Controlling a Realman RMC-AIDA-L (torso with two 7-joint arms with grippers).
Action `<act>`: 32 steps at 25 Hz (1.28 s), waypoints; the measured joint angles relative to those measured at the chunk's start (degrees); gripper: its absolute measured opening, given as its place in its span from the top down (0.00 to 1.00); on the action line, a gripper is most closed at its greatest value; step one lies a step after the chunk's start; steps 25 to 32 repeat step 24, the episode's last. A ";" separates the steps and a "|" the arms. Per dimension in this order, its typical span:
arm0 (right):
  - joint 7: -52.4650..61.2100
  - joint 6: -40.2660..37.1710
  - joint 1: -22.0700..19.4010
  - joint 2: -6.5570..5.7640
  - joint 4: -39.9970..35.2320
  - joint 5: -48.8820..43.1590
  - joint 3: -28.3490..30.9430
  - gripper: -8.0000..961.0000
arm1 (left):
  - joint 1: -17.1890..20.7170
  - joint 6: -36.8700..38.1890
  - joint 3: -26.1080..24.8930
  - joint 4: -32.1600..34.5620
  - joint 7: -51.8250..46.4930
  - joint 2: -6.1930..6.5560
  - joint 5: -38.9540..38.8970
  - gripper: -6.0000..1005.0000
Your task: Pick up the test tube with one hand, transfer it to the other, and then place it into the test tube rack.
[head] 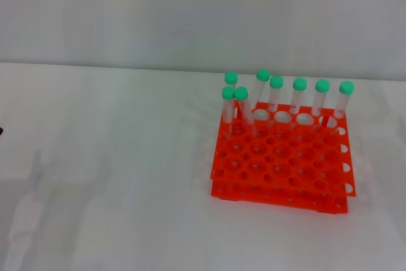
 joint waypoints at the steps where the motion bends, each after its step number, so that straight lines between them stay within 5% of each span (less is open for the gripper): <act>1: -0.01 0.00 -0.01 0.00 0.12 0.00 0.13 0.11 | -0.12 -0.02 -0.01 0.00 -0.02 -0.04 0.00 0.11; 32: -0.04 0.01 -0.42 0.09 0.52 -0.01 0.14 0.11 | -0.47 0.46 0.46 -0.09 -0.06 -0.30 0.72 0.11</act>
